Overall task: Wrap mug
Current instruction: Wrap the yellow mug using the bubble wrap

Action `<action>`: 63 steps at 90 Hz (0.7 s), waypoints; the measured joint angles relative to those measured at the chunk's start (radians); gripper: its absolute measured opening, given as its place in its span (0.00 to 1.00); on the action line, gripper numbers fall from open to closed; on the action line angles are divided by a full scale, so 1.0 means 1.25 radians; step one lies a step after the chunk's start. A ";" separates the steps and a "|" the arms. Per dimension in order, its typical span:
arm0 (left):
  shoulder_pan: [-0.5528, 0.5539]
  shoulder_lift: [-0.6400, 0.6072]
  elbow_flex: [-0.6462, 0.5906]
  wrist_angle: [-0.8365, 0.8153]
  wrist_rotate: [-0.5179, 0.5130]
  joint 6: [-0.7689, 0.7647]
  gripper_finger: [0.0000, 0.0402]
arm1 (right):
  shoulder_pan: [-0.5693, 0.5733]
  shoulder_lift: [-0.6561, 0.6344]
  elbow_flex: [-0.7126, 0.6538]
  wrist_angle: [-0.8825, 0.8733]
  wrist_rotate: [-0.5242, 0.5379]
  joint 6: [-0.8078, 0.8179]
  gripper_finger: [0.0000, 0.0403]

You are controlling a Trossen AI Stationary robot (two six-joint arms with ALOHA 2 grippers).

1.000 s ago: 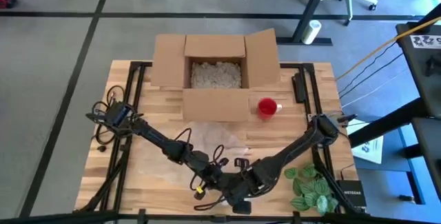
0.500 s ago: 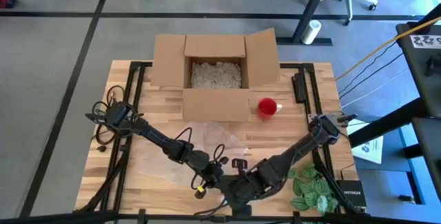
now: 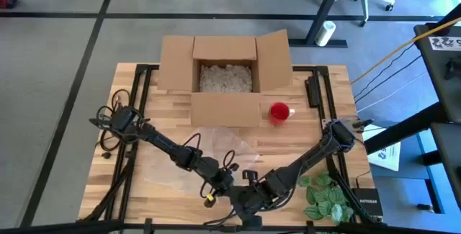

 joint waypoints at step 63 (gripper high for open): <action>-0.060 -0.019 -0.001 0.002 -0.037 -0.028 0.00 | -0.030 -0.004 -0.177 0.178 -0.017 0.009 0.00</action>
